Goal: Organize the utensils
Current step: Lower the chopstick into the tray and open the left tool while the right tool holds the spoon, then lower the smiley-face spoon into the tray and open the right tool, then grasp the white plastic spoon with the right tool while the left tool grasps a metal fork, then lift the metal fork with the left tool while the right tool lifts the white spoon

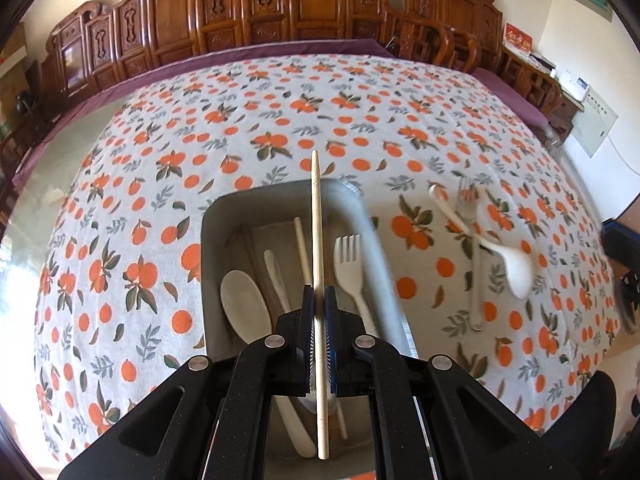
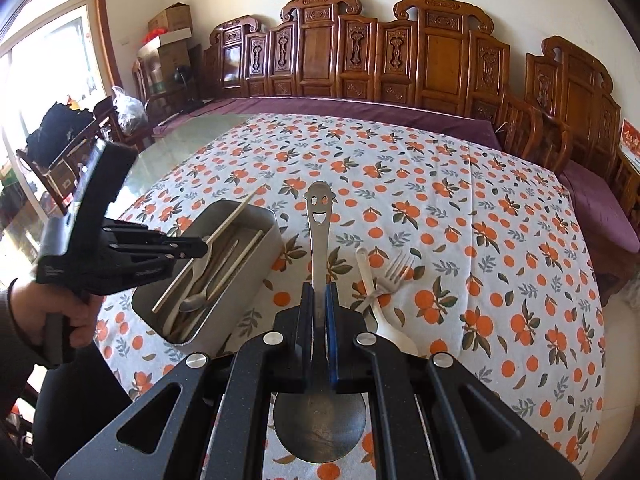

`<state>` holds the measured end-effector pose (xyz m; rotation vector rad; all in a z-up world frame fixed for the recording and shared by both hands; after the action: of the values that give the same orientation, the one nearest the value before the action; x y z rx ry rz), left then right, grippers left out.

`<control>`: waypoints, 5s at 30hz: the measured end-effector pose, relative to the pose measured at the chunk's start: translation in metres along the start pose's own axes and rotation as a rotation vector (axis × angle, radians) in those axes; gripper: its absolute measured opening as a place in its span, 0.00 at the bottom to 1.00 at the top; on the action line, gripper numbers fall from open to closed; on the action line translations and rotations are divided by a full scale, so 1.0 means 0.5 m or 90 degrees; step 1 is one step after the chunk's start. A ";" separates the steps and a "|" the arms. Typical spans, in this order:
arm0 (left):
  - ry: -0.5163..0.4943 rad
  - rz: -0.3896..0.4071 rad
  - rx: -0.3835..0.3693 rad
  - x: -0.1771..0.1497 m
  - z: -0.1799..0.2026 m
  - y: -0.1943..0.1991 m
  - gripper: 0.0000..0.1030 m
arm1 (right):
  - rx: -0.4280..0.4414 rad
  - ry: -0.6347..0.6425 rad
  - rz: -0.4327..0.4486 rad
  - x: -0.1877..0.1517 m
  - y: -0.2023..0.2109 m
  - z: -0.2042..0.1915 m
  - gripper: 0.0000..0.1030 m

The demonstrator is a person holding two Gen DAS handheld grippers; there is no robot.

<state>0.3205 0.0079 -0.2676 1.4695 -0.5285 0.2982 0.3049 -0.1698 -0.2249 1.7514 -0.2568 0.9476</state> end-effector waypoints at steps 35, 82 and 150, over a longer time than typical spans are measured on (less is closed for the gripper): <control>0.047 0.058 0.014 -0.040 -0.131 0.131 0.29 | 0.088 0.033 -0.067 0.036 -0.156 -0.226 0.07; 0.064 0.078 0.027 -0.036 -0.150 0.168 0.70 | 0.104 0.029 -0.073 0.047 -0.213 -0.183 0.10; -0.076 -0.043 -0.126 0.054 0.253 -0.061 0.06 | 0.008 -0.056 -0.122 -0.097 -0.215 0.182 0.42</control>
<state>0.3391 -0.1231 -0.2779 1.3157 -0.5861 0.1012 0.3788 -0.2195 -0.3444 1.7961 -0.1357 0.7365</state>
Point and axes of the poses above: each gripper's, at about its wrist camera, not at the fingertips, and y roughly against the way its jaws point, z to its right, x to its top, the point moved 9 cm from there along -y, roughly the way its jaws point, and after that the axes turned 2 degrees about x, right-handed, at the moved point
